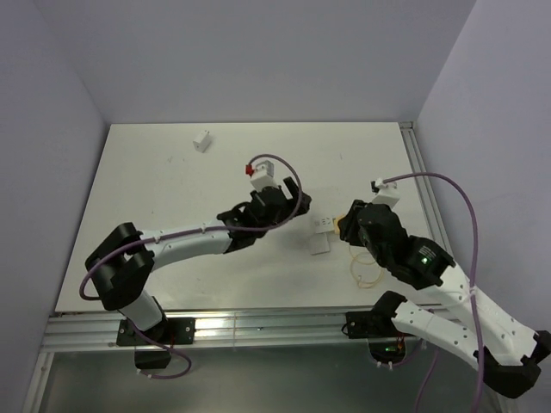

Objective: Insert the plug
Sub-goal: Adjust the socket at the center of the board.

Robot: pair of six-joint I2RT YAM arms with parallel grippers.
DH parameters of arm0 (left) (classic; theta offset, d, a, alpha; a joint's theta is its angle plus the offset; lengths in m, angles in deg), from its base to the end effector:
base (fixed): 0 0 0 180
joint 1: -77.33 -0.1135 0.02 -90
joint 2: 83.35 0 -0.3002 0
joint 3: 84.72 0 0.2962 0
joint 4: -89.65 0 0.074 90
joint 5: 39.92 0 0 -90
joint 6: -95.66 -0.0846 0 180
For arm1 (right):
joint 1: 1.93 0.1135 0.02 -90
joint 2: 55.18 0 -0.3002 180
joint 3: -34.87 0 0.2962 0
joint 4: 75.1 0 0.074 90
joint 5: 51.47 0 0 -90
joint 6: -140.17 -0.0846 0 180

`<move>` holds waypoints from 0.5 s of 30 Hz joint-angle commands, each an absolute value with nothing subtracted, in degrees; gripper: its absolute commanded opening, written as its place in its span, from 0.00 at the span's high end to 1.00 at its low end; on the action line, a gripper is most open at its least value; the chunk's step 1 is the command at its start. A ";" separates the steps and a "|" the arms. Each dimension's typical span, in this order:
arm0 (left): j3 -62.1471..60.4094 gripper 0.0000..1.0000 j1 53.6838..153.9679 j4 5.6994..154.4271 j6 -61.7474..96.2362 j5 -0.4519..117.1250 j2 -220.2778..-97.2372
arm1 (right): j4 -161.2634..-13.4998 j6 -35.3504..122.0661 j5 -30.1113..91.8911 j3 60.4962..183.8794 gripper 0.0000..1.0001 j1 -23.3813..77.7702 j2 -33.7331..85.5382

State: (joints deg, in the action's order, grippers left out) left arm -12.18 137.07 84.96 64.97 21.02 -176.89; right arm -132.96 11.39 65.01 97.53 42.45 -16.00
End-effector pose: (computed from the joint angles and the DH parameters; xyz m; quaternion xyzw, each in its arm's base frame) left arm 0.2614 -0.3666 0.2428 -0.1304 0.8200 -0.3363 0.4443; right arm 0.1568 0.1007 0.3366 0.0647 0.8652 0.1499 0.4742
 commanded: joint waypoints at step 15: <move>-19.42 0.01 119.60 115.22 50.67 81.54 -188.11 | -111.04 22.84 57.26 88.21 1.00 30.68 -8.16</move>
